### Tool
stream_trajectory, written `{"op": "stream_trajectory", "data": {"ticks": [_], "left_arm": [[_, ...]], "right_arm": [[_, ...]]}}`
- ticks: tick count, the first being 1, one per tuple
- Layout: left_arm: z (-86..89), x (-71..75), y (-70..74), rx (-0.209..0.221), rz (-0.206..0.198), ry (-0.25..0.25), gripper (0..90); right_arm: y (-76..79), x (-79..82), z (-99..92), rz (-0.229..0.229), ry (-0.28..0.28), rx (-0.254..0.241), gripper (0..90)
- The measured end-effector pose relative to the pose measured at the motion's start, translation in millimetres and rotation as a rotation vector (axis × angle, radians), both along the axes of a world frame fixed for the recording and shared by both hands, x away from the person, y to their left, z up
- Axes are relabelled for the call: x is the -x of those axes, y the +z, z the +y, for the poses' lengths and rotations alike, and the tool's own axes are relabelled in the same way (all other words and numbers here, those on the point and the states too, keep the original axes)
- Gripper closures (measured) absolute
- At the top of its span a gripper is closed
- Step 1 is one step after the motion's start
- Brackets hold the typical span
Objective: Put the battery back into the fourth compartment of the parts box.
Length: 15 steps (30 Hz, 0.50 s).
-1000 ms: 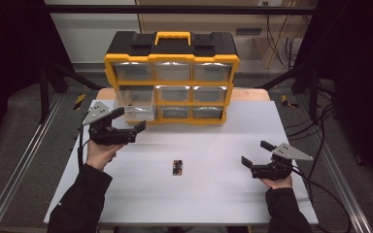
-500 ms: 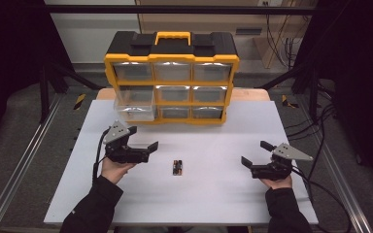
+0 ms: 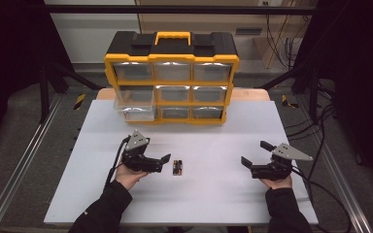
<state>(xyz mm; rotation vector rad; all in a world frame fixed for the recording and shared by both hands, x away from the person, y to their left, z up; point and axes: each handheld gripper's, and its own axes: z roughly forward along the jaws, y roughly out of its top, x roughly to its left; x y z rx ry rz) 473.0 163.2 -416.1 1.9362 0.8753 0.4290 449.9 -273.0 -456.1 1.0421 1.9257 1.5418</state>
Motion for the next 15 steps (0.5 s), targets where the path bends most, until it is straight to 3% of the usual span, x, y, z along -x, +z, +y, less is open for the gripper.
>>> {"op": "stream_trajectory", "data": {"ticks": [1, 15], "left_arm": [[-3.1, -1.4, -5.6, -0.008, 0.021, -0.003, 0.8], [-19.9, -6.1, -32.5, -0.084, 0.112, 0.013, 1.3]], "right_arm": [[-0.1, -0.1, 0.1, 0.000, 0.000, 0.001, 0.2], [-0.1, 0.0, 0.1, 0.002, -0.001, 0.002, 0.2]]}}
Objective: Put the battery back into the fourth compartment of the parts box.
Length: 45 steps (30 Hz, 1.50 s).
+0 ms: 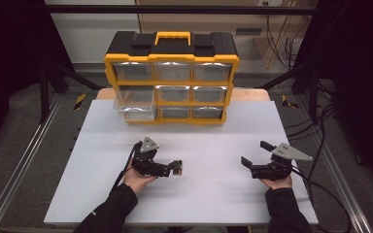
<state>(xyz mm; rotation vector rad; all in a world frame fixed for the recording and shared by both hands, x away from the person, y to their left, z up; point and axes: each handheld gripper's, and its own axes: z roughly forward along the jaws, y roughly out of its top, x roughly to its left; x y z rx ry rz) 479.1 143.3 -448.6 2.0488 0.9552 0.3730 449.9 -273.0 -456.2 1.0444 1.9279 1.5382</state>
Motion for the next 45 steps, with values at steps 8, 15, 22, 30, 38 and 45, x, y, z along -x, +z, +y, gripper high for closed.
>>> {"op": "stream_trajectory", "data": {"ticks": [8, 15, 22, 30, 38, 45], "left_arm": [[-13.3, -0.3, -16.8, -0.057, 0.054, 0.008, 5.8], [-17.5, -1.4, -22.9, -0.078, 0.089, 0.018, 15.1], [-20.8, 0.1, -25.1, -0.087, 0.114, 0.005, 31.8], [-23.2, 3.6, -23.8, -0.098, 0.104, 0.017, 51.1], [-25.7, 5.7, -23.3, -0.123, 0.109, 0.034, 62.6], [-28.4, 7.2, -23.3, -0.137, 0.104, 0.047, 66.2]], "right_arm": [[-0.2, -0.1, 0.3, 0.001, 0.000, 0.001, 0.2], [-0.1, -0.2, 0.0, -0.002, -0.001, 0.000, 0.2], [0.1, 0.0, 0.0, 0.000, 0.000, 0.000, 0.2], [0.2, -0.1, -0.3, -0.001, 0.000, -0.001, 0.2], [0.4, -0.1, -0.4, -0.001, 0.001, -0.002, 0.2], [0.5, 0.2, -0.3, 0.002, 0.000, -0.003, 0.2]]}}
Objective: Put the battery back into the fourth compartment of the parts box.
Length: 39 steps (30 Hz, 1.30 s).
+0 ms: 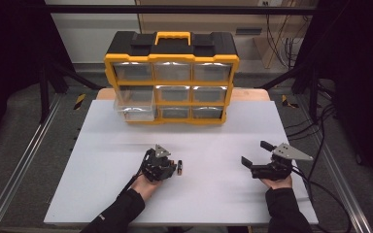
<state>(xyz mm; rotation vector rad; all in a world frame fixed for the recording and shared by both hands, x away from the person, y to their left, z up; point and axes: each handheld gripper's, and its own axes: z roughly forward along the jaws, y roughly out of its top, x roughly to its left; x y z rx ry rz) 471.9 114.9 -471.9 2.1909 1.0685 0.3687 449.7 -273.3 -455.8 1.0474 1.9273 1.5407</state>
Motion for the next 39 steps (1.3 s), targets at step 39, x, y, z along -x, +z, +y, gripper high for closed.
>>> {"op": "stream_trajectory", "data": {"ticks": [39], "left_arm": [[18.3, 1.7, 27.5, 0.061, -0.031, -0.002, 76.1]], "right_arm": [[0.3, 0.0, -0.4, -0.003, 0.001, -0.003, 0.2]]}}
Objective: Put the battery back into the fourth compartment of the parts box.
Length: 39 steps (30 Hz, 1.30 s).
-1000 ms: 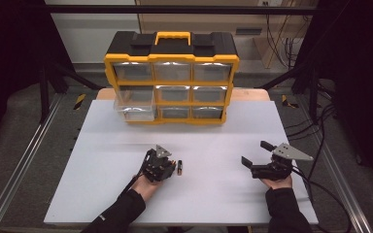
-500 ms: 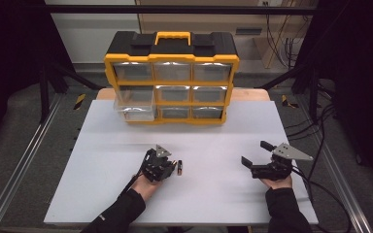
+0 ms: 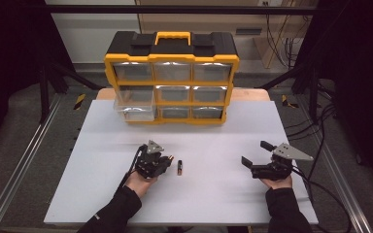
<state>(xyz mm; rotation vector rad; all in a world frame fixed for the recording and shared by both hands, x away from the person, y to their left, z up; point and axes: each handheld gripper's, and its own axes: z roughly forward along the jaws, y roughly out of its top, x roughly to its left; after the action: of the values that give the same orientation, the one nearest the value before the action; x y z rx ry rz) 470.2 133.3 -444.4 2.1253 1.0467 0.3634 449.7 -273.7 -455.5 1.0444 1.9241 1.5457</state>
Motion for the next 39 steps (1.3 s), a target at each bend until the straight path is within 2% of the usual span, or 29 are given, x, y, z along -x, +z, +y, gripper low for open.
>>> {"op": "stream_trajectory", "data": {"ticks": [15, 31, 39], "left_arm": [[31.0, -1.8, 38.1, 0.087, -0.065, 0.014, 76.1], [68.5, -6.9, 85.5, 0.151, -0.148, 0.040, 76.1], [78.4, -10.8, 102.9, 0.182, -0.187, 0.049, 76.0]], "right_arm": [[-0.1, -0.1, 0.1, 0.001, 0.001, 0.002, 0.2], [-0.4, -0.3, 0.2, 0.002, -0.001, 0.002, 0.2], [-0.2, -0.2, -0.1, 0.003, -0.003, 0.002, 0.2]]}}
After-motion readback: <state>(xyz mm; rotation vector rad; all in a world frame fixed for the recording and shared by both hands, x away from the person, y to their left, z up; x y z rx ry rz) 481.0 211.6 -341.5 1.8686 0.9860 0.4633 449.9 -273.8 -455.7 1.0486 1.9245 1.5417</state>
